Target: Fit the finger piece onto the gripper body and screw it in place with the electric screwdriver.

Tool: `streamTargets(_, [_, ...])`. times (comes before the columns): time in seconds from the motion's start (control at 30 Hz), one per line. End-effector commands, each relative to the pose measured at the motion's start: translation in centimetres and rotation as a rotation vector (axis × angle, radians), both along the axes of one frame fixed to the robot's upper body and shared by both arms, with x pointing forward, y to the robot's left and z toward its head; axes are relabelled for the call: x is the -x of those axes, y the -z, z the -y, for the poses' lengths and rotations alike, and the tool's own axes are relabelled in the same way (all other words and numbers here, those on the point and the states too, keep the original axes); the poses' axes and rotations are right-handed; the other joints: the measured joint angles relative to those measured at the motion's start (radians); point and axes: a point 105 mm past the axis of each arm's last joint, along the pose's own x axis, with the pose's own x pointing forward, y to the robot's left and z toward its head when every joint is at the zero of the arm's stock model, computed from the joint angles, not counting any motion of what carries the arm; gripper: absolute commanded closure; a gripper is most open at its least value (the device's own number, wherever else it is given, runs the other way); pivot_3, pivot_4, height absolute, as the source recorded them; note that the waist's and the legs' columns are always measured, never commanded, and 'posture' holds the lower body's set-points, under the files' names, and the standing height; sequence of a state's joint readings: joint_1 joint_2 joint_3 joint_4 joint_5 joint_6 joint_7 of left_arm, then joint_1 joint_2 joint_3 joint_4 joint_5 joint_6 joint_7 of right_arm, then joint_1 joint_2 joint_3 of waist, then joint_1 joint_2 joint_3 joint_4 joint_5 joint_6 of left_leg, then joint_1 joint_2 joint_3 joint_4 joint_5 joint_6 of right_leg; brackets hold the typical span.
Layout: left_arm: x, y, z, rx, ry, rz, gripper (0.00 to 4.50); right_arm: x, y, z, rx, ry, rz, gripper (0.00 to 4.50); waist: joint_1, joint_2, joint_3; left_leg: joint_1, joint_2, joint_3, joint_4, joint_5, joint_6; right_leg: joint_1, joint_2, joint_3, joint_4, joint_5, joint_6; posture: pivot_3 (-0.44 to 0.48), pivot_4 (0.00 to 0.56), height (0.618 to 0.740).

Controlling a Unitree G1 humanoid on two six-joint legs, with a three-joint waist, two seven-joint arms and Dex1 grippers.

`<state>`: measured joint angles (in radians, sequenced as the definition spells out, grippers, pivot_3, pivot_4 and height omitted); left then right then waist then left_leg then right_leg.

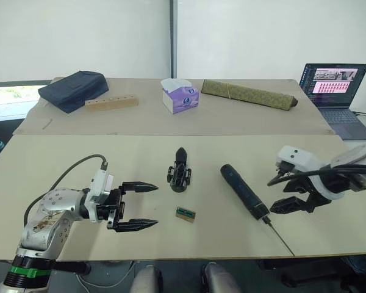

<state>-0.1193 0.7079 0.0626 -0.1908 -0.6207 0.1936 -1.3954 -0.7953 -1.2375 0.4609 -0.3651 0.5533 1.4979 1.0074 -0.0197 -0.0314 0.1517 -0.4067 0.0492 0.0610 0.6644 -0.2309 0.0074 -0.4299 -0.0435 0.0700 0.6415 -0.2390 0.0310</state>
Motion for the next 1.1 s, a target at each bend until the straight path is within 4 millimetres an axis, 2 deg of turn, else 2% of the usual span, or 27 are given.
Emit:
streamTargets(0.03, [0.2,-0.6,0.1,-0.012,0.001,0.052,0.00,-0.5,0.5,-0.2,0.042,0.024,0.000,0.03,0.002,0.000,0.000,0.000,0.000,0.000,0.000,0.000,0.000,0.000,0.000,0.000,0.000,0.000,0.000,0.000,0.150,0.740])
streamTargets(0.4, [0.9,-0.6,0.3,-0.029,0.009,0.040,0.00,-3.3,3.5,-1.9,0.083,0.014,-0.012,0.03,0.003,0.000,0.000,-0.001,0.000,0.000,0.000,0.000,0.000,-0.001,0.000,0.000,0.001,0.000,0.000,0.000,0.150,0.740])
streamTargets(0.5, [1.2,-0.5,0.3,-0.033,0.013,0.035,0.00,-3.3,4.3,-2.0,0.099,-0.008,-0.022,0.03,0.003,-0.001,0.000,-0.002,0.000,0.000,0.000,0.000,0.000,-0.001,0.000,0.000,0.001,0.000,0.000,0.000,0.150,0.740])
streamTargets(0.6, [1.4,-0.5,0.3,-0.038,0.012,0.034,0.00,-2.6,5.1,-1.4,0.137,-0.047,-0.040,0.03,0.004,-0.001,0.000,-0.001,0.000,0.000,0.001,0.000,0.000,-0.001,0.000,0.000,0.001,0.001,0.000,0.000,0.150,0.740])
streamTargets(0.83, [1.8,-0.5,0.2,-0.049,0.010,0.018,0.00,-2.3,5.8,-0.8,0.136,-0.056,-0.059,0.03,0.004,-0.003,-0.002,0.001,0.000,0.000,0.001,0.000,0.000,0.001,0.000,0.000,0.001,0.001,0.001,0.000,0.150,0.740])
streamTargets(0.93, [1.9,-0.4,0.2,-0.052,0.016,0.009,0.00,-2.6,5.1,-0.2,0.122,-0.035,-0.037,0.86,0.007,-0.005,-0.003,0.001,0.000,-0.001,0.001,0.000,0.000,0.002,0.000,-0.001,0.001,0.000,0.000,0.000,0.150,0.740])
streamTargets(1.03, [1.6,-0.4,0.2,-0.053,0.018,0.008,0.00,-2.6,4.8,0.3,0.122,-0.010,-0.021,1.98,0.011,-0.005,-0.003,0.000,0.000,-0.001,0.001,0.000,0.000,0.002,0.000,-0.001,0.000,0.000,0.001,0.000,0.150,0.740])
streamTargets(1.1, [1.3,-0.4,0.1,-0.055,0.021,0.011,0.00,-2.5,4.8,0.3,0.116,-0.004,-0.017,2.56,0.011,-0.005,-0.003,0.000,-0.001,-0.001,0.001,0.000,0.000,0.001,0.000,-0.001,0.000,0.000,0.001,0.000,0.150,0.740])
